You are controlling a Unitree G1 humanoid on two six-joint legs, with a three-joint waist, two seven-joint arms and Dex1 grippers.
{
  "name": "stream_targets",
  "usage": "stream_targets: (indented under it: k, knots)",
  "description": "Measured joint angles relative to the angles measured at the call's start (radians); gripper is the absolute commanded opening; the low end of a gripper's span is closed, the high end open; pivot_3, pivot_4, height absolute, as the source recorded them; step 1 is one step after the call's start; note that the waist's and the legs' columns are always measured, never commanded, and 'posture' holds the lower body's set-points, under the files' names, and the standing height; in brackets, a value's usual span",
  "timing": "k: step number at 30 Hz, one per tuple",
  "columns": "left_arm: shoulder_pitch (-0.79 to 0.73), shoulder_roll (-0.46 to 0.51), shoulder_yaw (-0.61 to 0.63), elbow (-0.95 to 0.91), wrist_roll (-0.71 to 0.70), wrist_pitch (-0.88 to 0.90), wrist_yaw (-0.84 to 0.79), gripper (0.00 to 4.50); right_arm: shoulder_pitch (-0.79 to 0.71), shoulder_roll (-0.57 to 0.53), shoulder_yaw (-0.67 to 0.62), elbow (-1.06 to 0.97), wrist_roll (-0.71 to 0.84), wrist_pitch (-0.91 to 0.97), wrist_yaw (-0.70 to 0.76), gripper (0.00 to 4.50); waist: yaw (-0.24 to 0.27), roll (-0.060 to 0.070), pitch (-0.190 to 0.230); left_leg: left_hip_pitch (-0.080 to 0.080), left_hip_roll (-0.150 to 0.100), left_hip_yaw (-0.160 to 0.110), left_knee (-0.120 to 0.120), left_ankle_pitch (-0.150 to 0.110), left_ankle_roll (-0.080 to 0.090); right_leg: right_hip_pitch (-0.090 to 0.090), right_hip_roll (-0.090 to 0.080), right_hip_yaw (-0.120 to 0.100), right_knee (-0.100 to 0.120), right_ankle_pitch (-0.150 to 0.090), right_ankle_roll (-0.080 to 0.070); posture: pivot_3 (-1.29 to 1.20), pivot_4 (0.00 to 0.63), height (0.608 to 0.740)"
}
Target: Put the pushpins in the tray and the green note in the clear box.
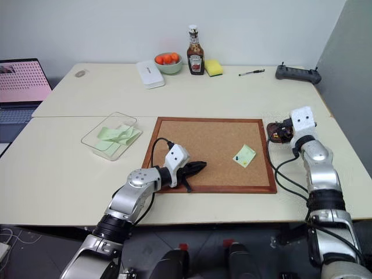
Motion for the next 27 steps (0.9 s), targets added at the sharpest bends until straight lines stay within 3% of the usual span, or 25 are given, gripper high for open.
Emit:
stream_targets:
  k: [6, 12, 23, 27]
  knots:
    - [-0.001, 0.008, -0.007, 0.002, 0.002, -0.004, -0.002, 0.00, 0.199, -0.004, 0.003, -0.351, 0.171, 0.195, 0.160, 3.86, -0.001, 0.000, 0.000, 0.001, 0.000, 0.000, 0.000, 0.000, 0.000, 0.001, 0.000, -0.001, 0.000, 0.000, 0.000, 0.00, 0.150, 0.740]
    - [-0.006, 0.012, -0.011, 0.009, 0.005, -0.013, -0.010, 0.00, 0.307, -0.001, 0.071, -0.549, 0.245, 0.334, 0.212, 3.86, 0.000, 0.001, 0.000, 0.001, 0.000, -0.001, 0.000, 0.000, 0.000, 0.001, 0.000, -0.001, 0.000, -0.003, -0.004, 0.00, 0.150, 0.740]
    - [-0.015, 0.013, -0.012, 0.022, 0.005, -0.022, -0.020, 0.00, 0.321, 0.042, 0.195, -0.519, 0.174, 0.308, 0.208, 3.86, 0.001, 0.001, 0.000, 0.001, 0.000, -0.001, 0.000, 0.000, 0.000, 0.001, 0.000, -0.001, -0.001, -0.003, -0.004, 0.00, 0.150, 0.740]
    - [-0.015, 0.013, -0.012, 0.021, 0.005, -0.020, -0.019, 0.00, 0.307, 0.057, 0.193, -0.452, 0.154, 0.279, 0.203, 3.13, 0.001, 0.001, 0.000, 0.001, 0.000, -0.001, 0.000, 0.000, 0.000, 0.001, 0.000, -0.001, -0.001, -0.003, -0.004, 0.00, 0.150, 0.740]
